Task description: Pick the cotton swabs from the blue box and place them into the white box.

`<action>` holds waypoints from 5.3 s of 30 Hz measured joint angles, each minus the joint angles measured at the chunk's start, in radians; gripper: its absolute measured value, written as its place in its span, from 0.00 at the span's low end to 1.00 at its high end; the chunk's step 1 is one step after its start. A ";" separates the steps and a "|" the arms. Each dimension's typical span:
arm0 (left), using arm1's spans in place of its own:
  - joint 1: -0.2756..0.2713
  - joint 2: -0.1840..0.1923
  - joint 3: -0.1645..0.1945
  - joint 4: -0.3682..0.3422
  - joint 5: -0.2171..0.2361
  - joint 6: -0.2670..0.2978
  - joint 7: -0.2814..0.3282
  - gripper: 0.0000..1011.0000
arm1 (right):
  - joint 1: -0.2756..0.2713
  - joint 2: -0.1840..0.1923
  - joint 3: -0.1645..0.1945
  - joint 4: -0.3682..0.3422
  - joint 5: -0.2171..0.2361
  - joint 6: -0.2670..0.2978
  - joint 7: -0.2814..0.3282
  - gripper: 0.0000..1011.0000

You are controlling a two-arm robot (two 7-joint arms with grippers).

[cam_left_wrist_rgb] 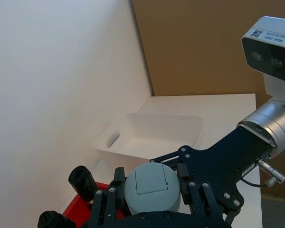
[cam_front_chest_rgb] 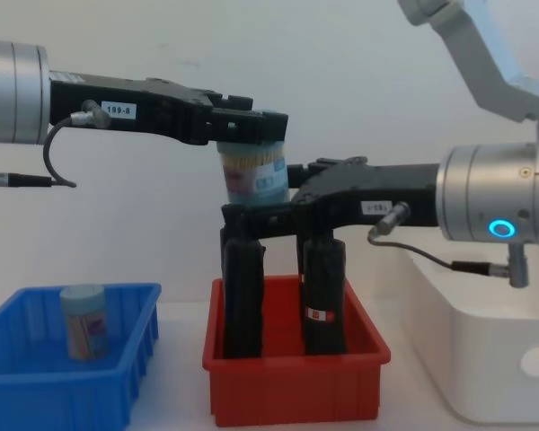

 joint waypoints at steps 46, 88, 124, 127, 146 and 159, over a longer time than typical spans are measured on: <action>0.000 0.000 0.000 0.000 0.000 0.000 0.000 0.99 | 0.010 0.014 -0.014 -0.001 0.001 0.007 -0.064 0.66; 0.000 0.000 0.000 0.000 0.000 0.000 0.000 0.99 | -0.038 0.131 0.142 0.138 0.207 -0.012 -0.510 0.66; 0.000 0.000 0.000 0.000 0.000 0.000 0.000 0.99 | 0.063 0.106 0.162 0.402 0.217 -0.033 -0.510 0.98; 0.000 0.000 0.000 0.000 0.000 0.000 0.000 0.99 | 0.059 0.106 0.163 0.400 0.218 -0.044 -0.513 0.99; 0.000 0.000 0.000 0.000 0.000 0.000 0.000 0.99 | 0.011 0.120 0.175 0.312 0.220 -0.135 -0.551 0.99; 0.029 -0.006 0.017 -0.009 0.010 -0.021 0.082 0.99 | -0.049 0.128 0.170 0.233 0.227 -0.134 -0.556 0.99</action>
